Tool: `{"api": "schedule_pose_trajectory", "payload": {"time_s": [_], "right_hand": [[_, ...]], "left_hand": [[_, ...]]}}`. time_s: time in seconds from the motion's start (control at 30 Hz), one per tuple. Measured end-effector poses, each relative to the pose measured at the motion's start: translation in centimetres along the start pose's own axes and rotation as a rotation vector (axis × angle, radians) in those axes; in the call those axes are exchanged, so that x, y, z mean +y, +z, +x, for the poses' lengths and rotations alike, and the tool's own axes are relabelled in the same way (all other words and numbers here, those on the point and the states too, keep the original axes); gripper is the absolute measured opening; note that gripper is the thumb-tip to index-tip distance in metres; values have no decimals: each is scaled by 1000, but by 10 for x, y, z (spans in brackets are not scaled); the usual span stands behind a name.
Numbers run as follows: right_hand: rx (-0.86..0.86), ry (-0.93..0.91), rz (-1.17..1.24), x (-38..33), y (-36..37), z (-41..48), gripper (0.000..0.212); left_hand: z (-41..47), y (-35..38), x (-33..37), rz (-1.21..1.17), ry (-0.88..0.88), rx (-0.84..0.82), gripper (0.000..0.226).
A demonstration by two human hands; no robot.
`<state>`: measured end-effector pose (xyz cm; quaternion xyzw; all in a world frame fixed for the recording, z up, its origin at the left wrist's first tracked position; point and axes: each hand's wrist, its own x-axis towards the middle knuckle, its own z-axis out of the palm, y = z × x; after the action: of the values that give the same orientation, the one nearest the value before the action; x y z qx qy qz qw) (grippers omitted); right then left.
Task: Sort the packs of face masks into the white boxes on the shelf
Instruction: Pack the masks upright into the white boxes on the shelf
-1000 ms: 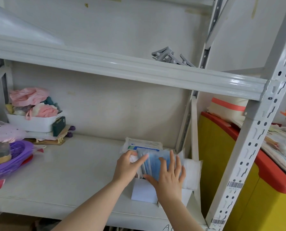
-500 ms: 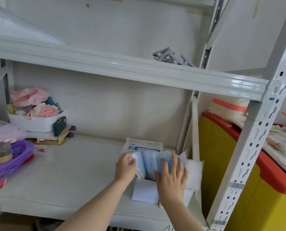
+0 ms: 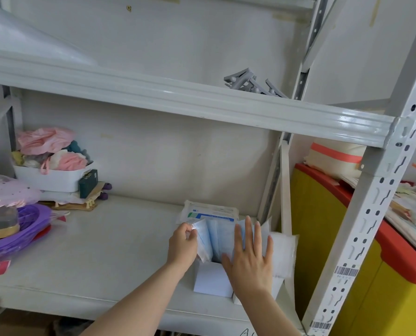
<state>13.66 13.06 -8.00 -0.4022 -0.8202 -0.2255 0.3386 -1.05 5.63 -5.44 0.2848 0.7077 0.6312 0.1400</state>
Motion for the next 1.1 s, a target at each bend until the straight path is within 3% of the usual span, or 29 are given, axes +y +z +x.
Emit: {"api": "schedule_pose_trajectory", "payload": {"time_s": [0.1,0.17,0.23,0.37,0.43,0.47,0.53,0.6,0.63,0.77,0.9,1.03,1.1], "right_hand": [[-26,79,-72,2,-8,11,70],[-51,201,-14,1,-18,19,40],[31,362,145,4,-24,25,17],[302,638,541,10,-46,32,17],[318,756,703,14,-56,33,21],[311,695,734,14,-60,31,21],[327,363,728,12,-67,22,20],[355,149,721,8,-75,12,36],[388,211,768,7,-83,12,38],[554,840,1107,17,-109,18,7],[525,933,1275,24,-113,11,23],[489,1019,1228,29,-103,4,16],[467,1043,1205,31,-95,2,23]], "left_hand": [[-2,-2,1,16,-7,-14,33],[-4,-2,2,30,-6,-24,33],[-5,-3,4,46,9,-29,34],[-4,-5,4,65,13,-46,33],[-5,-6,3,49,-7,-63,32],[-5,-5,2,43,-13,-61,31],[-6,-4,2,35,-8,-49,27],[-6,-4,3,64,13,-39,28],[-7,-5,4,76,23,-35,30],[-6,-6,2,71,18,-42,33],[-7,-6,3,64,2,-42,31],[-7,-4,2,60,9,-21,34],[-6,-4,1,68,3,-22,33]]}}
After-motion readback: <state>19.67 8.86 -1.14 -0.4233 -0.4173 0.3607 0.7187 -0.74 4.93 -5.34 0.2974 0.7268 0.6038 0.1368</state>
